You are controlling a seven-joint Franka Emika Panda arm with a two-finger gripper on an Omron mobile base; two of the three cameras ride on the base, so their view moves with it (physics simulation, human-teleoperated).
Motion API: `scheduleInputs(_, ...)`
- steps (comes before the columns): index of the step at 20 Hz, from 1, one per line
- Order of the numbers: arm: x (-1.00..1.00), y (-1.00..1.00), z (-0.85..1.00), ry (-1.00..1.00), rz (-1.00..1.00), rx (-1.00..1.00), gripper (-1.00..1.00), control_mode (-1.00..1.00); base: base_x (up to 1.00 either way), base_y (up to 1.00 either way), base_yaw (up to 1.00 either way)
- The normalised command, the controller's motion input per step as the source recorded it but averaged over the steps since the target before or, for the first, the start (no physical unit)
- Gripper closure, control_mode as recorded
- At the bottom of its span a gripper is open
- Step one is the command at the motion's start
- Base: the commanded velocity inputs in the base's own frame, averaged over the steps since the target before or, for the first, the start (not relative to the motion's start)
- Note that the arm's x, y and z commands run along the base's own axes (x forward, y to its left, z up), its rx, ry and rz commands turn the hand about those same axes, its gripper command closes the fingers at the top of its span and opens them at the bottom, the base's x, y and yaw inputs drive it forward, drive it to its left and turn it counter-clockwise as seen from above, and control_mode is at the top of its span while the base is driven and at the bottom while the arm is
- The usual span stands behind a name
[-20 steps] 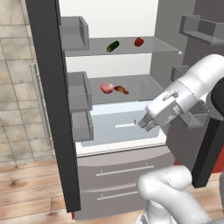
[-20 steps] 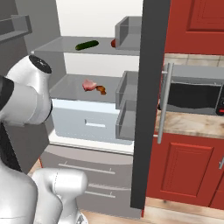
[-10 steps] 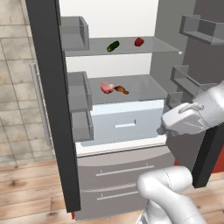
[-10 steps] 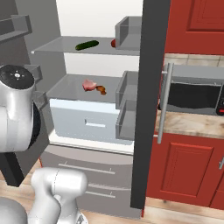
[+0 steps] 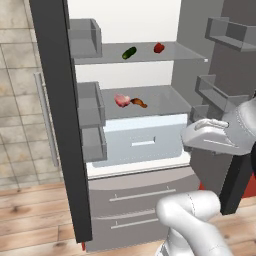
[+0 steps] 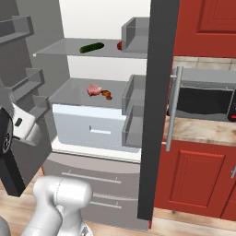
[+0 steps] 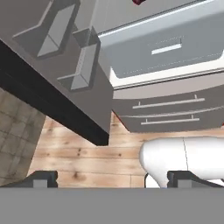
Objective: Gather the bell pepper and cucumber from the fridge and place them on a tray on the dining counter. Then gather the chicken drumstick and steak from the fridge and place them on the other tray.
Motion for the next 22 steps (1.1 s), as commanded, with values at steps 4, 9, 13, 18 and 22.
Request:
scheduleInputs(4, 0.14, -0.21, -0.05, 0.00, -0.21, -0.18, -1.00, -1.00, 0.00, 0.00, 0.00)
scheduleInputs(9, 0.23, -0.26, -0.10, 0.00, -0.14, -0.19, -1.00, -1.00, 0.00, 0.00, 0.00)
scheduleInputs(13, 0.36, -0.12, -0.13, -0.02, -0.02, -0.15, -1.00, -1.00, 0.00, 0.00, 0.00)
scheduleInputs(18, 0.35, 0.08, -0.01, -0.03, 0.00, -0.01, -1.00, -1.00, 0.00, 0.00, 0.00)
scheduleInputs(22, 0.29, 0.02, -0.03, 0.01, 0.00, 0.00, -1.00, -1.00, 0.00, 0.00, 0.00)
